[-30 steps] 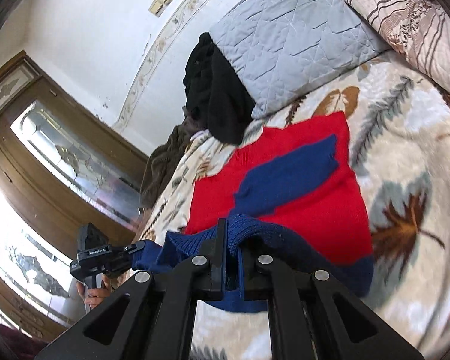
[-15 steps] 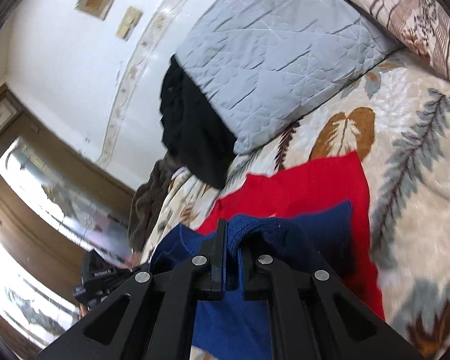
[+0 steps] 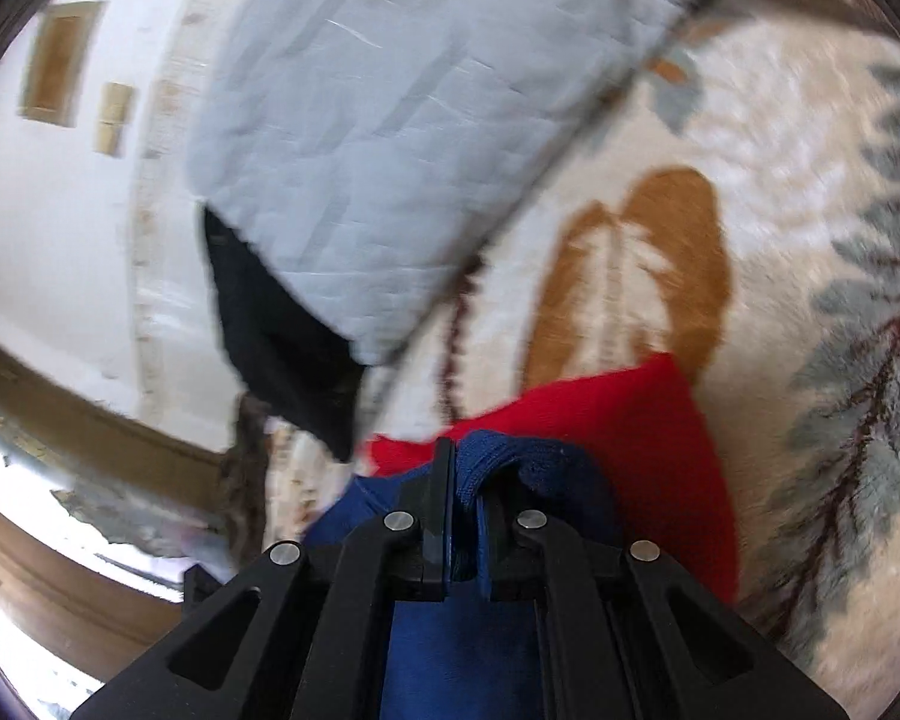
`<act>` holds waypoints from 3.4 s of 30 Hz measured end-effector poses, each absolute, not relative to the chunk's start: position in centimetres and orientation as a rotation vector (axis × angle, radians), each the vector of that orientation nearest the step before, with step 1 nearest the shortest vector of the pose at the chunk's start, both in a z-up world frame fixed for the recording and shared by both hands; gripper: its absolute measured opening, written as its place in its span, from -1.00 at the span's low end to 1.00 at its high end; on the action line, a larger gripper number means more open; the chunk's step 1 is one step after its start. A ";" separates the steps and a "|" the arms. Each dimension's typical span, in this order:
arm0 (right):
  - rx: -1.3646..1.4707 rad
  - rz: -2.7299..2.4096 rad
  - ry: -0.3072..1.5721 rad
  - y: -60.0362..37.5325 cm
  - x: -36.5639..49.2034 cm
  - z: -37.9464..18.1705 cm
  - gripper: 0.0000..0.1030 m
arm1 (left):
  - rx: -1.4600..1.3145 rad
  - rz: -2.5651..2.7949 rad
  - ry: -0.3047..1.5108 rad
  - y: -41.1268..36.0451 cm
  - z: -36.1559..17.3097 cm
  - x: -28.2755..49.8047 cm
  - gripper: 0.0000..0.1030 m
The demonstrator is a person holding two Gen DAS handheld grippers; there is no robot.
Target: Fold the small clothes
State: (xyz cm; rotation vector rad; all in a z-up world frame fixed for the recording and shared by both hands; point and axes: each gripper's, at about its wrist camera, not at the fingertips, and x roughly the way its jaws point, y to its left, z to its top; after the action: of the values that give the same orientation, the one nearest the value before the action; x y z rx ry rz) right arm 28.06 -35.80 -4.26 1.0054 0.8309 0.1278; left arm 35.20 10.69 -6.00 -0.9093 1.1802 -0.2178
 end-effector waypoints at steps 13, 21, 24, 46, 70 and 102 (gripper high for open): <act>0.968 0.002 0.773 -38.3 22.8 -1.3 -0.15 | -0.927 -0.289 1.084 13.6 -2.2 29.2 0.09; 0.547 0.026 0.984 -32.3 26.2 -1.7 -0.83 | -0.824 -0.248 1.138 11.4 -4.1 28.0 0.09; 0.591 0.042 0.785 -33.3 23.9 0.8 -0.86 | -0.786 -0.238 1.124 11.0 -3.8 28.3 0.09; 0.726 -0.168 0.880 -33.6 13.6 -1.2 -0.17 | -0.716 -0.146 1.077 9.7 -3.4 19.4 0.22; 0.719 -0.231 0.858 -34.1 10.4 0.6 -0.05 | -0.496 -0.075 1.071 8.2 -1.7 17.5 0.40; 0.502 -0.155 0.825 -30.4 18.8 -0.7 -0.37 | -0.463 0.007 1.038 7.7 -2.6 23.6 0.51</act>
State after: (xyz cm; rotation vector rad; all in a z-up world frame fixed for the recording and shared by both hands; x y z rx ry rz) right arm 18.76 -30.42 -0.66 0.5023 0.8248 -0.1546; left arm 23.61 7.69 -2.56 -0.4633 1.0380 0.0067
